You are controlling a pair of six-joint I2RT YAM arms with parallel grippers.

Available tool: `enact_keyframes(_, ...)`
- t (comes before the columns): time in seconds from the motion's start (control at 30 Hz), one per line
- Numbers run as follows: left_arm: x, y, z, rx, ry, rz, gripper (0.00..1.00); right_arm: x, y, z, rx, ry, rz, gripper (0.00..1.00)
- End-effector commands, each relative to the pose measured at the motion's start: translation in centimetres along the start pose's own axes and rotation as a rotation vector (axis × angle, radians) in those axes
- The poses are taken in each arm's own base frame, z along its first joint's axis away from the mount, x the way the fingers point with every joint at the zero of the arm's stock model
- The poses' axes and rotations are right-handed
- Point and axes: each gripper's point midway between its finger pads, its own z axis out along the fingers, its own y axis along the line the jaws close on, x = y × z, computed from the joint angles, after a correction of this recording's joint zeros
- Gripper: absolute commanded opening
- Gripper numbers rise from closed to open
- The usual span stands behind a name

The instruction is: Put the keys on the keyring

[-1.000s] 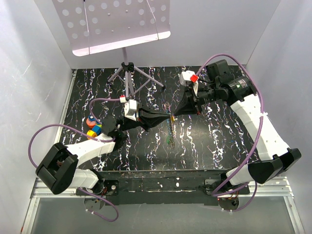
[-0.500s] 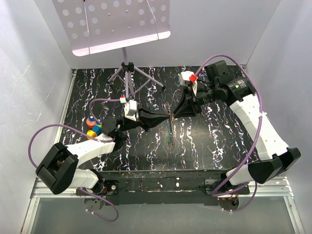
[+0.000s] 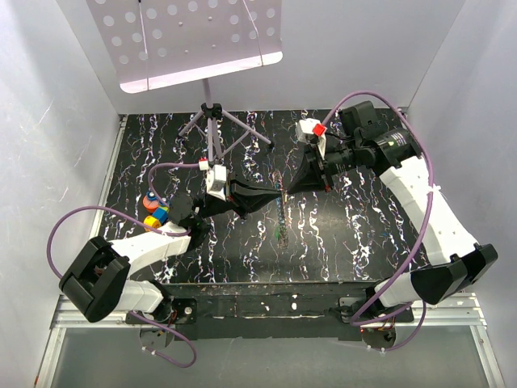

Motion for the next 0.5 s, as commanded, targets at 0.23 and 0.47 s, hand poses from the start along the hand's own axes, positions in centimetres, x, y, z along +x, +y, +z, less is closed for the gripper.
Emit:
enact_keyframes(0.23, -4.9, -1.4, 0.0, 0.062, -0.164, 0.053, 0.00, 1.1, -0.2, 0.8, -0.031, 0.004, 0.065, 0.01)
enact_keyframes(0.47, -5.3, -1.2, 0.1, 0.057, -0.149, 0.044, 0.00, 0.5, 0.5, 0.7, -0.045, -0.018, 0.099, 0.04)
